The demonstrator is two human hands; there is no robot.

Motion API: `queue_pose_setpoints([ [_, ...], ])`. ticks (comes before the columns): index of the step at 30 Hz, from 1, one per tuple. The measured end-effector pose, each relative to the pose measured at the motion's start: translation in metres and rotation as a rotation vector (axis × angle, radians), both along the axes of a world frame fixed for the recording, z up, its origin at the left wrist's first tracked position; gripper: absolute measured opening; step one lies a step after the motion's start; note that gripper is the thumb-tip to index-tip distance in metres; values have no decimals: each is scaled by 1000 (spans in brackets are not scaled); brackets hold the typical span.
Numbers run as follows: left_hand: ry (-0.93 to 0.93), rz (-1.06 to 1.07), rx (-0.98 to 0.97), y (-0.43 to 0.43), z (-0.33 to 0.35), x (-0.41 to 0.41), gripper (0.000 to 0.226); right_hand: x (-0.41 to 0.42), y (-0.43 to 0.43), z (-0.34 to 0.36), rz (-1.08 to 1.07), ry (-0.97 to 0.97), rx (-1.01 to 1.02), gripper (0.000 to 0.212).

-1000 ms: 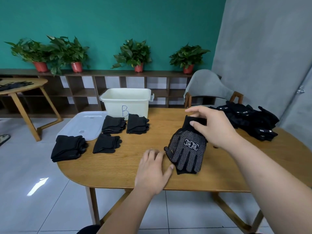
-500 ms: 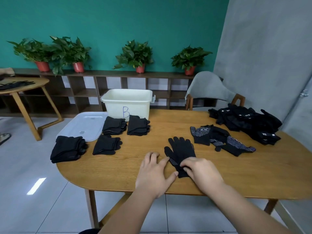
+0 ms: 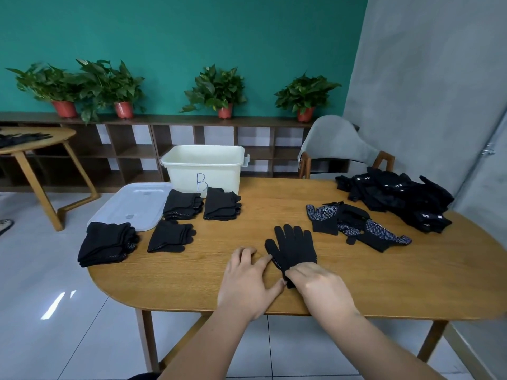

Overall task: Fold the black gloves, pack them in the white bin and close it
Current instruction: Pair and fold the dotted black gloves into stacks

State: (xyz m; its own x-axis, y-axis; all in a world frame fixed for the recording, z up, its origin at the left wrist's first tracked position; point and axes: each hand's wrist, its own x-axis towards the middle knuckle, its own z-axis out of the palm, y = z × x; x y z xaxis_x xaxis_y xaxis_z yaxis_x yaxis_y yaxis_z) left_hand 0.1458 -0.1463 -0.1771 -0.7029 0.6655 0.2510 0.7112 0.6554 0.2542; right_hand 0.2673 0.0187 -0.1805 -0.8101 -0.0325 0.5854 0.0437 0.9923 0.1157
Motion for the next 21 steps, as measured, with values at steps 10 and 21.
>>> queue_pose_setpoints([
  [10,-12,-3,-11,1,2,0,81,5,-1,2,-38,-113,-111,27],
  [21,38,-250,-78,-1,3,2,64,-47,32,40,-191,-609,-510,62],
])
